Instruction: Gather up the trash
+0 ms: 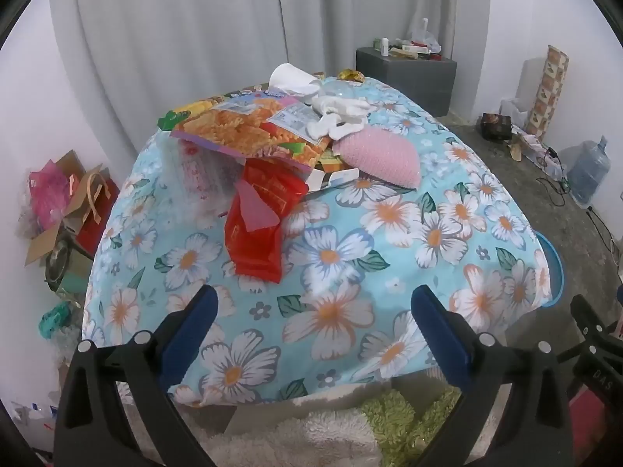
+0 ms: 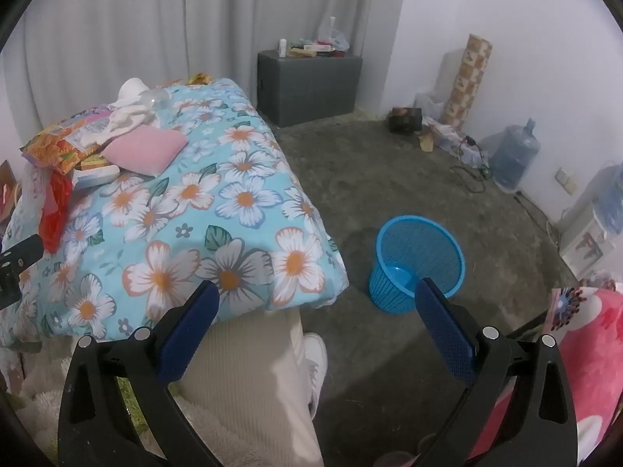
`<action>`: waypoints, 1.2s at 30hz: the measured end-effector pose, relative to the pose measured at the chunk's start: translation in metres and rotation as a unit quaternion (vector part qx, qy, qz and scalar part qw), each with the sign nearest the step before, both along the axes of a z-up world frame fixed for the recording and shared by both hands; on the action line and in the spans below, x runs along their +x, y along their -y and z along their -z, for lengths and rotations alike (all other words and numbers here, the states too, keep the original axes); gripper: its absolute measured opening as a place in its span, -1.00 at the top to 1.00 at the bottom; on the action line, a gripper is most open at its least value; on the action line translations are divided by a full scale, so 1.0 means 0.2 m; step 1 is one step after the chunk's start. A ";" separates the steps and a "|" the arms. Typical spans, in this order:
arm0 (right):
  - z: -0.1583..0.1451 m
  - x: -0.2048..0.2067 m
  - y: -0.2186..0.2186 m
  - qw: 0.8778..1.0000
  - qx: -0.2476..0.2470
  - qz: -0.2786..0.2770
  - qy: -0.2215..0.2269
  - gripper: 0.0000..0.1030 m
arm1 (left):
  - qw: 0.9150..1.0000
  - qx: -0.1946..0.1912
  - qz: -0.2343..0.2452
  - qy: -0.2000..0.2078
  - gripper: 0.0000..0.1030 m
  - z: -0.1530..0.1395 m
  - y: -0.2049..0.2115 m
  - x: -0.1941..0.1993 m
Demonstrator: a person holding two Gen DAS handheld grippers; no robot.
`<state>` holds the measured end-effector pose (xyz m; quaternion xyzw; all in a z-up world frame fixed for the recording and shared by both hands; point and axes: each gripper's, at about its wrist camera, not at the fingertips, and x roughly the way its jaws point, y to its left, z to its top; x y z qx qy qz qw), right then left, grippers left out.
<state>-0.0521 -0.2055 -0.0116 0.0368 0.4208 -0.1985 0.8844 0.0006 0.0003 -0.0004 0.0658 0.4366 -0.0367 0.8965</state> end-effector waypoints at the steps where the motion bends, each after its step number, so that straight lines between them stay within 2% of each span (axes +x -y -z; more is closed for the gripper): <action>1: 0.00 0.00 0.00 1.000 -0.001 0.000 0.001 -0.87 | 1.000 0.000 0.000 0.001 -0.89 0.00 0.00 0.00; 36: 0.00 -0.01 0.00 1.000 -0.001 0.000 0.006 -0.87 | 1.000 0.003 -0.003 0.004 -0.89 0.01 -0.01 0.01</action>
